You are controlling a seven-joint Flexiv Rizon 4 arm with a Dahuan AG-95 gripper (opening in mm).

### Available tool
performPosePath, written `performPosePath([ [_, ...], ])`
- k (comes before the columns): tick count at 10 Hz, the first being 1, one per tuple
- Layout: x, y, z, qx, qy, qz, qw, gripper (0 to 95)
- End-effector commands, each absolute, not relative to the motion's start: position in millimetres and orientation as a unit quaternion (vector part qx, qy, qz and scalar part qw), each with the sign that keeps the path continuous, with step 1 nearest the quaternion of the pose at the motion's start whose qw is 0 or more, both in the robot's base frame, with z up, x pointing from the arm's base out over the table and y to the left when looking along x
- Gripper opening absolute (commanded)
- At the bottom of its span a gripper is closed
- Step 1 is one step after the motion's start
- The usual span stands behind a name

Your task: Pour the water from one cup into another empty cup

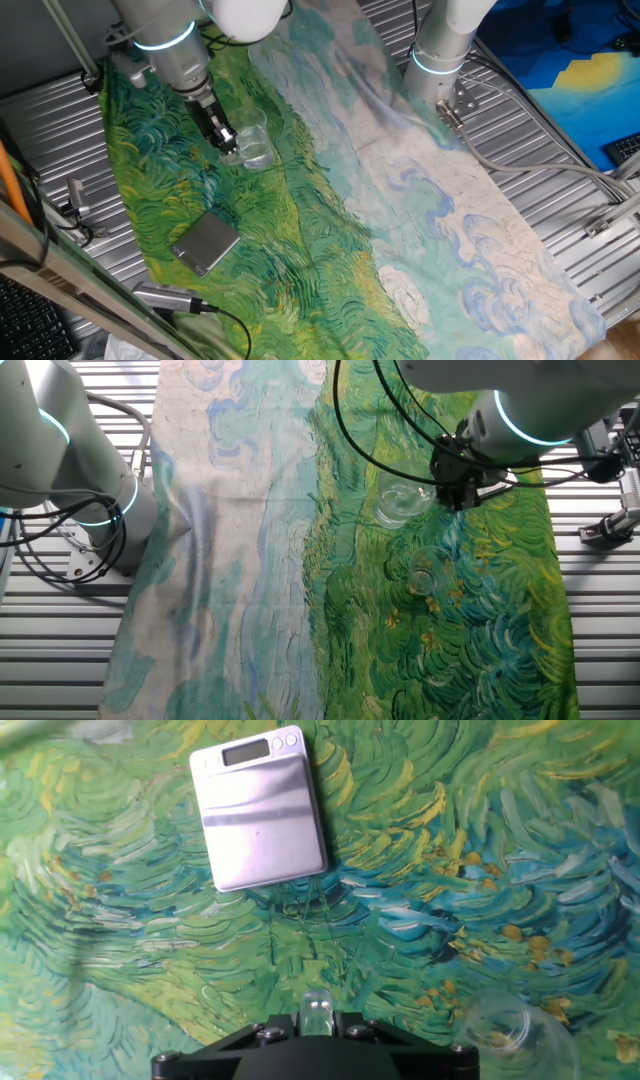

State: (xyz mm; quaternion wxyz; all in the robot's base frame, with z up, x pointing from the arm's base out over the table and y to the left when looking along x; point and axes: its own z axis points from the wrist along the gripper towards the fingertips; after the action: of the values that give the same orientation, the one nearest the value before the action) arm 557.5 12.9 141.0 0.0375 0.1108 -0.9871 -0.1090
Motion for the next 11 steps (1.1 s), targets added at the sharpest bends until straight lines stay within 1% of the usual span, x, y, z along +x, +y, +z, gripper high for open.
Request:
performPosePath([
  [1, 556.6, 13.4, 140.4, 0.094, -0.986, -0.135, 0.037, 0.0],
  [3, 557.1, 13.3, 139.7, 0.081, -0.984, -0.152, 0.037, 0.0],
  [11, 564.1, 11.7, 137.3, 0.085, -0.983, -0.157, 0.037, 0.0],
])
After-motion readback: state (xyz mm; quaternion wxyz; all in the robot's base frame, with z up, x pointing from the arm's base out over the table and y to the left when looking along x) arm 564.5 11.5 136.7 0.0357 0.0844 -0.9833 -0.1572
